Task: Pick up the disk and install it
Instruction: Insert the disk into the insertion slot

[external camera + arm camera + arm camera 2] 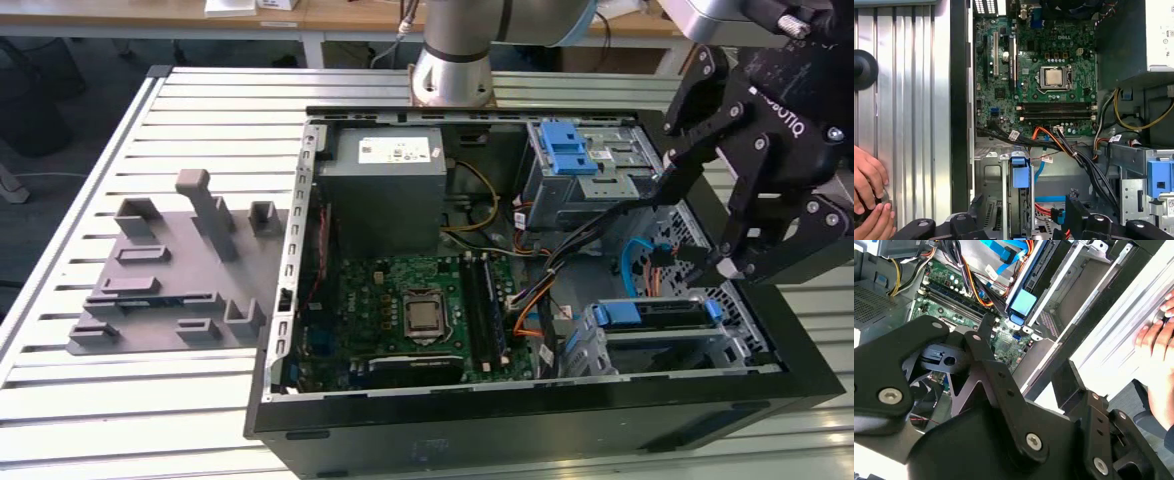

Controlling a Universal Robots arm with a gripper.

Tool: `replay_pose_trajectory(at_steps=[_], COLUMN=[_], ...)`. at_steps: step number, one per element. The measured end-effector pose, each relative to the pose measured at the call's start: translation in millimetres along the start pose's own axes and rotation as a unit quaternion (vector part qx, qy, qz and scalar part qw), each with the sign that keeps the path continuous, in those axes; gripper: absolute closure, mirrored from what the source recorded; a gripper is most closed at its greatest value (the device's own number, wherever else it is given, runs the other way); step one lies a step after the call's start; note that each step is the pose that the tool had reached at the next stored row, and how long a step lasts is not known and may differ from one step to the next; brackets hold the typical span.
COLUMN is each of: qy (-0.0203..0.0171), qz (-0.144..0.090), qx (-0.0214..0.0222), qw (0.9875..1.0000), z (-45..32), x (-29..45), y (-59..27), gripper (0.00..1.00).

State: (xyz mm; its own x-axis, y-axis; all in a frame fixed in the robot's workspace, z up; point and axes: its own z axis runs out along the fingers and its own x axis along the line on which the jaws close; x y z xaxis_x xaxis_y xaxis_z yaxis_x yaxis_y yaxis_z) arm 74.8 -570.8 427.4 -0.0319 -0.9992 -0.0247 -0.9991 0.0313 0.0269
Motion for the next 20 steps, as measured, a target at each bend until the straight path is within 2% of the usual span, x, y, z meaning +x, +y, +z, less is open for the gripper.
replay_pose_trajectory(at_steps=[1,3,5,6,10,11,12,13,14,17,18,20], qy=[0.0,0.0,0.0,0.0,0.0,0.0,0.0,0.0,0.0,0.0,0.0,0.0], qz=[0.0,0.0,0.0,0.0,0.0,0.0,0.0,0.0,0.0,0.0,0.0,0.0], qx=[0.0,0.0,0.0,0.0,0.0,0.0,0.0,0.0,0.0,0.0,0.0,0.0], qw=[1.0,1.0,1.0,1.0,1.0,1.0,1.0,1.0,1.0,1.0,1.0,1.0], z=[0.2,0.5,0.8,0.9,1.8,2.0,2.1,2.6,2.8,3.6,3.8,4.3], x=[0.0,0.0,0.0,0.0,0.0,0.1,0.1,0.1,0.1,0.1,0.1,0.1], y=[0.0,0.0,0.0,0.0,0.0,0.0,0.0,-0.1,-0.1,-0.1,-0.1,-0.1], gripper=[0.27,0.27,0.28,0.35,0.36,0.43,0.43,0.49,0.51,0.69,0.69,0.8])
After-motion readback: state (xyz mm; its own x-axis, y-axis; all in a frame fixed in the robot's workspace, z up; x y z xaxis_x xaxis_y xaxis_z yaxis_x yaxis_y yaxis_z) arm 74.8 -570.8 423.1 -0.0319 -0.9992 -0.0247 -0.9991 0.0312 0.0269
